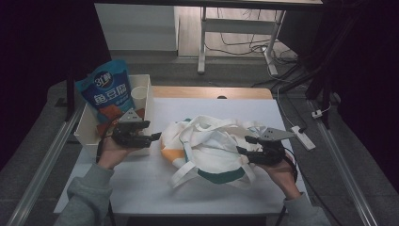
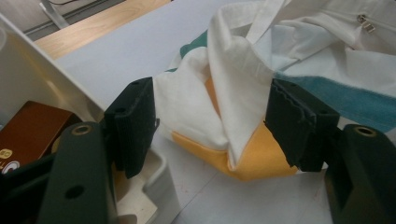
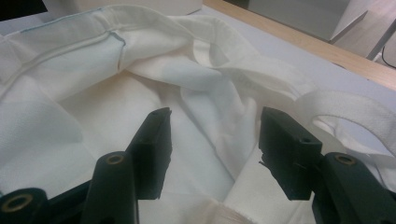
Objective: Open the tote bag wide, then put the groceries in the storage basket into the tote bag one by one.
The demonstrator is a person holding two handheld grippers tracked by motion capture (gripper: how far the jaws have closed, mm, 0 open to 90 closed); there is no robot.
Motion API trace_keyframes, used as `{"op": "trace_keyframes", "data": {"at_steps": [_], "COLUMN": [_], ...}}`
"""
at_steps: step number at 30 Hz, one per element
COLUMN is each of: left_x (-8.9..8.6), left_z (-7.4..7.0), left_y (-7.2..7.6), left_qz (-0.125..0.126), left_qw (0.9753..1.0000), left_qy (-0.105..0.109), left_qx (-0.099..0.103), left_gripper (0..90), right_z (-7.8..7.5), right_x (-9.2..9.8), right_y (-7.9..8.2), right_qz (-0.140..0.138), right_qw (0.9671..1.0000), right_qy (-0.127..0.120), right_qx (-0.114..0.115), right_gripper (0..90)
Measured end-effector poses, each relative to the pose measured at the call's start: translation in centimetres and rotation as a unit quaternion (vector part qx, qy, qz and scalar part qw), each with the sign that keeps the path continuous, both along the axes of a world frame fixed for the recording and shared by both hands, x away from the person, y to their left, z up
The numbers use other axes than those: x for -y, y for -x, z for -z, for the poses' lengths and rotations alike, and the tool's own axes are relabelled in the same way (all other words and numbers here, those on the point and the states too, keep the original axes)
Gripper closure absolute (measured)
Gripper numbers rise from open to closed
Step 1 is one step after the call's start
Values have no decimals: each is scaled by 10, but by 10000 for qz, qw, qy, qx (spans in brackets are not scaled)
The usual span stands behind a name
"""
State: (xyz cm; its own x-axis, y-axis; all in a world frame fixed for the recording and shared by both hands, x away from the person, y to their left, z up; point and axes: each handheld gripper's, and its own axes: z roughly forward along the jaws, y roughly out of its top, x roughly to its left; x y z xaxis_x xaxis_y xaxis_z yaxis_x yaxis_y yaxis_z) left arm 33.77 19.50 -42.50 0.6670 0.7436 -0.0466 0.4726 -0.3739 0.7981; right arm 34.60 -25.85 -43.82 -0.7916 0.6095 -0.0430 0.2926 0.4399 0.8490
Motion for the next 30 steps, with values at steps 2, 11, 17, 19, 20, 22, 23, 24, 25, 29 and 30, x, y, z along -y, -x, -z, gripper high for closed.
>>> {"op": "trace_keyframes", "data": {"at_steps": [2, 11, 17, 19, 20, 22, 23, 24, 25, 29, 30], "left_x": [-3, -11, -19, -23, -25, -31, -33, -37, -41, -55, -58], "left_z": [-1, -13, -17, -19, -19, -21, -21, -21, -22, -23, -23], "left_y": [0, 5, 7, 7, 7, 7, 7, 7, 7, 6, 6], "left_qz": [-33, -127, -244, -323, -357, -484, -527, -590, -679, -880, -924], "left_qw": [10000, 9996, 9992, 9988, 9986, 9979, 9976, 9972, 9965, 9947, 9943], "left_qy": [28, 105, 85, 64, 46, -10, -7, 3, -7, 35, 53], "left_qx": [7, 213, 314, 363, 380, 438, 444, 458, 479, 521, 532], "left_gripper": [337, 334, 336, 338, 339, 343, 342, 342, 343, 345, 346], "right_z": [0, 0, 1, 2, 2, 2, 2, 2, 3, 4, 4], "right_x": [0, 0, 0, 0, 0, -1, -1, -1, -1, -2, -3], "right_y": [0, 0, 0, 0, 0, 0, 0, 0, 0, -1, -1], "right_qz": [24, 25, 33, 36, 34, 32, 27, 28, 24, 23, 21], "right_qw": [10000, 10000, 10000, 10000, 10000, 10000, 10000, 10000, 10000, 9999, 9999], "right_qy": [6, 8, 32, 48, 56, 74, 84, 92, 96, 117, 124], "right_qx": [4, 16, -7, -7, -4, 2, 6, 6, 0, -7, -11], "right_gripper": [436, 435, 435, 435, 435, 435, 434, 434, 434, 433, 433]}}
